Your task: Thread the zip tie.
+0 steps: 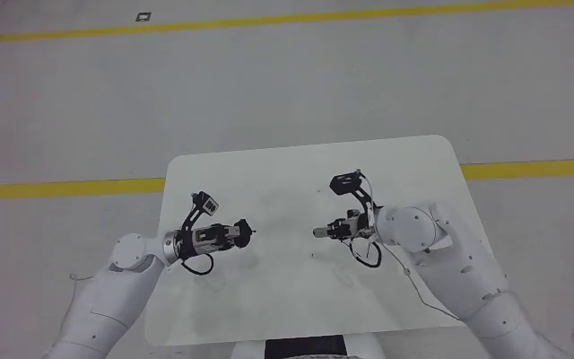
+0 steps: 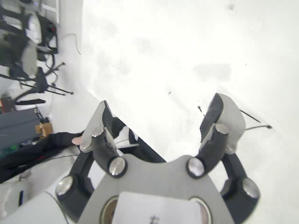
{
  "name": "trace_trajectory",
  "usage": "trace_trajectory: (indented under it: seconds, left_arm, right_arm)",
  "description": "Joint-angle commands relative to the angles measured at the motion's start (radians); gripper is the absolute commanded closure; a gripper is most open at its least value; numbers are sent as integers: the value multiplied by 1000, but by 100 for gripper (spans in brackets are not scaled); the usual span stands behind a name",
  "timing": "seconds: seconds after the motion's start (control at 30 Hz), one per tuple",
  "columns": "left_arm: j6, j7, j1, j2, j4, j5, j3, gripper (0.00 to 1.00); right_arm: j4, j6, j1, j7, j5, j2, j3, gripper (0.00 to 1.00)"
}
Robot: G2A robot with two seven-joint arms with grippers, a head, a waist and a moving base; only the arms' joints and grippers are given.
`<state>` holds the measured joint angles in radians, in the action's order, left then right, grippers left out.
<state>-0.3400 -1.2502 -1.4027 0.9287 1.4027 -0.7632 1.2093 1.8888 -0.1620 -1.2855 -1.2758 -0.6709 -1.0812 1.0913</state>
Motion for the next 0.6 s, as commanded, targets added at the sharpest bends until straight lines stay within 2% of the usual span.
trace_trajectory:
  seconds: [0.0, 0.07, 0.43, 0.57]
  left_arm:
    - [0, 0, 0, 0, 0, 0, 0, 100]
    - [0, 0, 0, 0, 0, 0, 0, 100]
    - [0, 0, 0, 0, 0, 0, 0, 100]
    - [0, 0, 0, 0, 0, 0, 0, 100]
  right_arm:
    - [6, 22, 14, -78, -88, 3, -37, 0]
    - [8, 12, 28, -96, -101, -1, -70, 0]
    - [6, 13, 26, -89, -102, -1, -70, 0]
    - [-12, 35, 15, -69, -134, 2, -73, 0]
